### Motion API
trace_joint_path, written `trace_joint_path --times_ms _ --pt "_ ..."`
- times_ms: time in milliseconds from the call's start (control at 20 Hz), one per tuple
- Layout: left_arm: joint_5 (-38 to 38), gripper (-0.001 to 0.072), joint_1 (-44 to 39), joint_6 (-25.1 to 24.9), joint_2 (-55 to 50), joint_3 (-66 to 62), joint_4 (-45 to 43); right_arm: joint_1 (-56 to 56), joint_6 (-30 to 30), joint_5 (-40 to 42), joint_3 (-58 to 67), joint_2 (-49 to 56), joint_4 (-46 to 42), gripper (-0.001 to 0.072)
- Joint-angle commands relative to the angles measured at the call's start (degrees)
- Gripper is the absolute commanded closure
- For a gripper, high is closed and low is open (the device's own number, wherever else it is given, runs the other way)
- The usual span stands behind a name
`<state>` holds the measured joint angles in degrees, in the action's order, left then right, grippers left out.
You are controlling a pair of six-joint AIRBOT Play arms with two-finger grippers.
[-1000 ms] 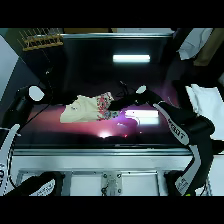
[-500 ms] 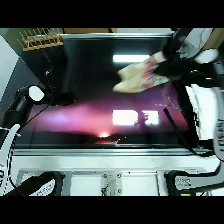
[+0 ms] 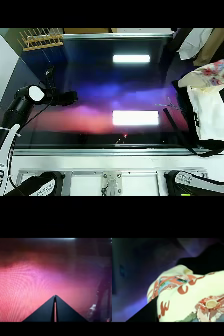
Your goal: Fold the clothes and pants, and hang the long-sleeved shirts on hangers.
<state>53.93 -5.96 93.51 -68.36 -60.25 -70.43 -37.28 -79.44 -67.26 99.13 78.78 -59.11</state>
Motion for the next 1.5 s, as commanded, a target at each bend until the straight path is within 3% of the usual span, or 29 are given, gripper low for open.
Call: trace_joint_path --times_ms 0,200,500,550,600,650,700,750,800,1150,1400,1450 --pt "0.0 0.0700 0.0 0.0 0.0 0.0 0.0 -3.8 -3.2 -4.9 -0.7 -2.3 -12.6 0.0702" --pt "0.0 0.0700 0.0 0.0 0.0 0.0 0.0 -3.8 -3.3 -8.7 -5.4 -6.3 -22.4 0.0703" --pt "0.0 0.0700 0.0 -0.1 0.0 0.0 -0.1 -3.8 -3.4 -12.8 -16.8 -10.7 -26.5 0.0689" --pt "0.0 0.0700 0.0 0.0 0.0 0.0 0.0 -3.8 -3.5 -13.7 -16.9 -10.7 -26.9 0.0635" --pt "0.0 0.0701 0.0 -0.1 0.0 0.0 -0.1 -3.8 -4.1 -14.3 -16.9 -10.7 -26.8 0.0408" --pt "0.0 0.0700 0.0 -0.1 0.0 0.0 0.0 -3.8 -5.2 -14.5 -16.9 -11.0 -26.8 0.0117" --pt "0.0 0.0700 0.0 -0.1 0.0 0.0 0.0 -3.8 -6.3 -14.4 -16.8 -11.7 -26.8 0.0074" --pt "0.0 0.0700 0.0 0.0 0.0 0.0 0.0 -3.7 -6.2 -13.8 -16.8 -12.8 -26.6 0.0139" --pt "0.0 0.0700 0.0 -0.1 0.0 0.0 0.0 -3.4 -5.7 -12.5 -16.9 -14.5 -25.7 0.0146" --pt "0.0 0.0700 0.0 0.0 0.0 0.0 0.0 8.0 -4.4 -8.2 -17.0 -26.9 -8.9 0.0146" --pt "-0.1 0.0700 0.0 0.0 0.0 0.0 0.0 21.4 -4.4 -8.2 -18.5 -27.5 -7.1 0.0157" --pt "-0.1 0.0700 0.0 0.0 0.0 0.0 0.0 23.4 -4.4 -8.2 -18.6 -27.3 -7.1 0.0271"
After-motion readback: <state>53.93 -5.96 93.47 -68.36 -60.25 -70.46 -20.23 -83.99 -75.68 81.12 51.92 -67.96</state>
